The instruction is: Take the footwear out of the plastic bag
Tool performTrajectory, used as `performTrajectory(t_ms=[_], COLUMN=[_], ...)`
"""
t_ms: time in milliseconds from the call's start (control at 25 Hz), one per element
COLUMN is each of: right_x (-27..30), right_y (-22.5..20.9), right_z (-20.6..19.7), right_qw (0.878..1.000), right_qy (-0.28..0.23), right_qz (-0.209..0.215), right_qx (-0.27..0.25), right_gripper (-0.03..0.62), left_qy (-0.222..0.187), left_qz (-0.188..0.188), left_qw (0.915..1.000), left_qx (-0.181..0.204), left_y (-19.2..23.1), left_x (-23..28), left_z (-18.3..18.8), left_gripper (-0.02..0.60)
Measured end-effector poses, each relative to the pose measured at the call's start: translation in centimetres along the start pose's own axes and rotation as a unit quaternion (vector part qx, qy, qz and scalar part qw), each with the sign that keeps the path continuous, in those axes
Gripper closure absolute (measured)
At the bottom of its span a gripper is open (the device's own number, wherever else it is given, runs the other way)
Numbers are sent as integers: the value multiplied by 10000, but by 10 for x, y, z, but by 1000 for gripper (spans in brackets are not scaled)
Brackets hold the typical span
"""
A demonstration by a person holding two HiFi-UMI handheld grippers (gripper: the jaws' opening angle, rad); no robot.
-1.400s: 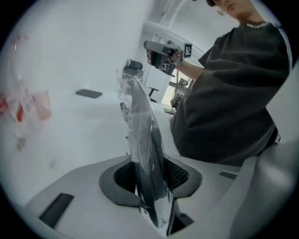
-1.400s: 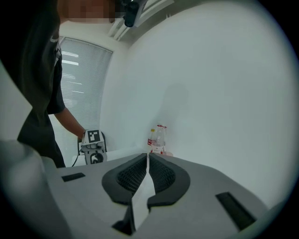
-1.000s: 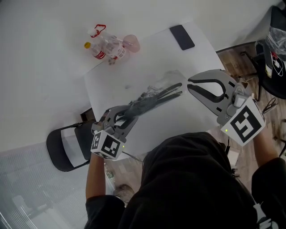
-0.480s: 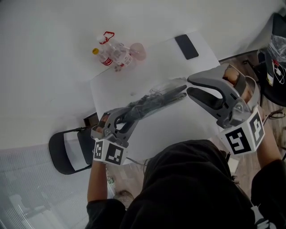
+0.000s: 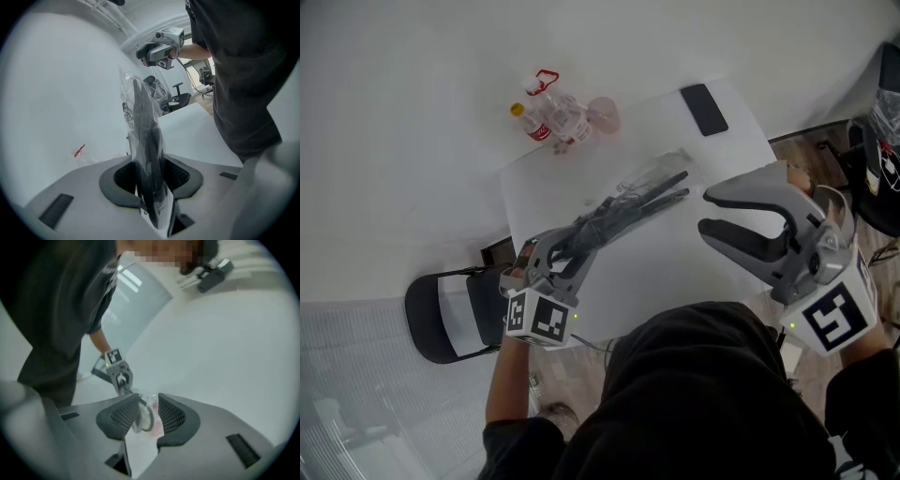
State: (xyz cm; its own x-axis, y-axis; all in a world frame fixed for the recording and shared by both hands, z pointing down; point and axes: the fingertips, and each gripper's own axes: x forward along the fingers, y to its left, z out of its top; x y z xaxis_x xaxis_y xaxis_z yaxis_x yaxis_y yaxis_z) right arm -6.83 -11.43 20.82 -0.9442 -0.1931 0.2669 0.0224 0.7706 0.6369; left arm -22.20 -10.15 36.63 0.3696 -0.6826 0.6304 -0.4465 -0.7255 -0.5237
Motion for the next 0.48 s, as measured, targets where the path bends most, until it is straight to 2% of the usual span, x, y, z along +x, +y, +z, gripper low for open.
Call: performTrajectory(t_ms=[80,120,240,360,480], right_x=[3,6,10,8,8], right_y=[5,4,-8,-16,-7], right_z=[6,0,-32,-48,-50], right_qw=[9957,9941,9939,9945,9949], right_qy=[-411,-400,119,592,987], right_qz=[428,489,314,169,154], right_qx=[711,886,1049,845,-111], right_gripper=[455,464,500,500,500], left_qy=[-62,-106,-277,-393,-402], left_qz=[-14,-23,-96,-190,-198], left_qw=[10000,9999,9990,9978,9984], left_qx=[53,98,325,495,354], left_y=[-2,-3,-6,-8,-9], left_x=[-2,-3,-7,-11,-13], left_z=[2,4,12,16,17], left_gripper=[440,440,440,440,440])
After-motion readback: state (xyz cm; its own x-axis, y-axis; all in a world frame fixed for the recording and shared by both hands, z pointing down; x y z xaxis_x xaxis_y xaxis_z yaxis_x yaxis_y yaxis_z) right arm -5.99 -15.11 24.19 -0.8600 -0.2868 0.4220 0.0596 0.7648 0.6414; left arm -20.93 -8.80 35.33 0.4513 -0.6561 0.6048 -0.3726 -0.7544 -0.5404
